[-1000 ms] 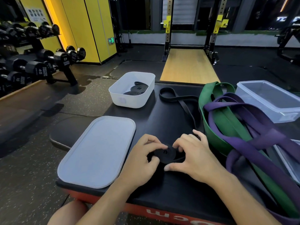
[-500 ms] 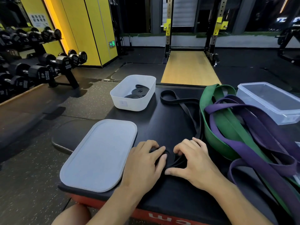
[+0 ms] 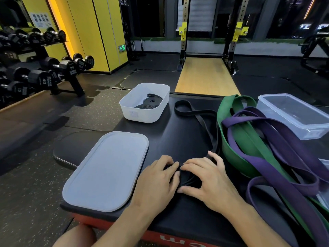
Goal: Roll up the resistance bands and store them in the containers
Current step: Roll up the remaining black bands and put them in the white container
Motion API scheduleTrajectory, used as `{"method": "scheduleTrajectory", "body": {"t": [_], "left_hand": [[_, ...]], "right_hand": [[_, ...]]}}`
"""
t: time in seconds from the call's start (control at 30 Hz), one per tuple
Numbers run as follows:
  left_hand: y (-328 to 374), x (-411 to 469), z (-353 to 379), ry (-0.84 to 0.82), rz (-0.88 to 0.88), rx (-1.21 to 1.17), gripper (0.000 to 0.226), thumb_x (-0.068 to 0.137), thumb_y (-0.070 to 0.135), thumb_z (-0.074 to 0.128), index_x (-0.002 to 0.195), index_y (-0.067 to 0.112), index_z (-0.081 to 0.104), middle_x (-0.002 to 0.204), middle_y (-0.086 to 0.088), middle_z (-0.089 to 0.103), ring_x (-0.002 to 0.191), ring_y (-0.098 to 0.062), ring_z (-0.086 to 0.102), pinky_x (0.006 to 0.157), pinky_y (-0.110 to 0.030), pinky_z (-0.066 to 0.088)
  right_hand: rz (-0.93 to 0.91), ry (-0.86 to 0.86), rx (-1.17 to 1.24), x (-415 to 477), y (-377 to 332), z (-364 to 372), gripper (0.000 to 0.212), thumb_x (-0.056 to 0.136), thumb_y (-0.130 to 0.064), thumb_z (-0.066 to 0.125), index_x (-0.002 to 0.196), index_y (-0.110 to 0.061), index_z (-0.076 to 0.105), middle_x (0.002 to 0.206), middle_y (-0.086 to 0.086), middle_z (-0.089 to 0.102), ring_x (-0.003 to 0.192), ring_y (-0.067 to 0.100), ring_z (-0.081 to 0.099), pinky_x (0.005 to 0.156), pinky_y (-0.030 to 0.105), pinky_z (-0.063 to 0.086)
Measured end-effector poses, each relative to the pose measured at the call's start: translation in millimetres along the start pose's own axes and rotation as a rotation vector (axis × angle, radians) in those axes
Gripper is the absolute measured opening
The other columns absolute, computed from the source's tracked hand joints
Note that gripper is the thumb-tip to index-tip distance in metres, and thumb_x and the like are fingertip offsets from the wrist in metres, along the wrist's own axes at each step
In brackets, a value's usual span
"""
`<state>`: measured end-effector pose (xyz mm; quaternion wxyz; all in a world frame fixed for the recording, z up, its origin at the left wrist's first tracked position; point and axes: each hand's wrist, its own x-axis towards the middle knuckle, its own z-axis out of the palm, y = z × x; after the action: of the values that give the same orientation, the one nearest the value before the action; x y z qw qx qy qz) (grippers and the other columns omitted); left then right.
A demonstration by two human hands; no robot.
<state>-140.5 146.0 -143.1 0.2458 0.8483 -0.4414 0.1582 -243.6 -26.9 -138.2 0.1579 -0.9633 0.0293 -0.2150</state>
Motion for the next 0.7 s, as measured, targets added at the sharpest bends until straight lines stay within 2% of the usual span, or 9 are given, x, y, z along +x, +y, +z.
{"method": "scheduleTrajectory", "body": {"t": [0.13,0.2,0.4,0.57,0.7], "left_hand": [[-2.8,-0.5,-3.9,-0.083,-0.1,-0.173,0.043,0.101,0.05,0.044,0.136,0.036,0.063,0.122,0.025,0.052,0.091,0.002,0.057,0.08,-0.019,0.051],[-2.4,-1.0,-4.5,-0.062,-0.105,-0.199,0.043,0.099,0.053,0.044,0.13,0.035,0.067,0.122,0.026,0.053,0.097,0.002,0.06,0.081,-0.023,0.054],[-0.2,-3.2,1.8,-0.002,-0.053,-0.097,0.038,0.101,0.044,0.044,0.115,0.029,0.076,0.118,0.019,0.055,0.092,-0.002,0.068,0.065,-0.032,0.059],[-0.7,-0.8,0.4,-0.015,-0.05,-0.112,0.035,0.1,0.042,0.045,0.113,0.032,0.076,0.122,0.019,0.05,0.102,0.0,0.064,0.068,-0.031,0.059],[-2.0,-2.3,-2.8,-0.036,-0.134,-0.234,0.037,0.096,0.048,0.049,0.121,0.037,0.075,0.117,0.024,0.053,0.105,0.004,0.06,0.081,-0.025,0.056]], "right_hand": [[0.008,0.012,0.019,1.8,0.3,0.2,0.054,0.079,-0.082,0.057,0.116,-0.044,0.063,0.119,-0.029,0.057,0.112,-0.005,0.052,0.125,0.04,0.01],[0.009,0.01,0.019,2.1,-0.1,-0.3,0.054,0.079,-0.082,0.058,0.117,-0.044,0.061,0.119,-0.029,0.056,0.112,-0.006,0.051,0.125,0.039,0.009],[0.013,0.006,-0.012,0.2,-1.9,0.6,0.055,0.082,-0.079,0.056,0.122,-0.041,0.06,0.119,-0.027,0.057,0.11,-0.003,0.052,0.125,0.039,0.009],[0.015,-0.018,-0.052,0.6,-5.0,-1.3,0.058,0.083,-0.079,0.053,0.127,-0.041,0.06,0.122,-0.027,0.056,0.113,-0.001,0.05,0.126,0.042,0.01],[0.013,0.002,-0.045,-0.3,-6.4,-1.6,0.065,0.083,-0.08,0.053,0.134,-0.041,0.062,0.12,-0.025,0.059,0.112,0.001,0.051,0.126,0.042,0.011]]}}
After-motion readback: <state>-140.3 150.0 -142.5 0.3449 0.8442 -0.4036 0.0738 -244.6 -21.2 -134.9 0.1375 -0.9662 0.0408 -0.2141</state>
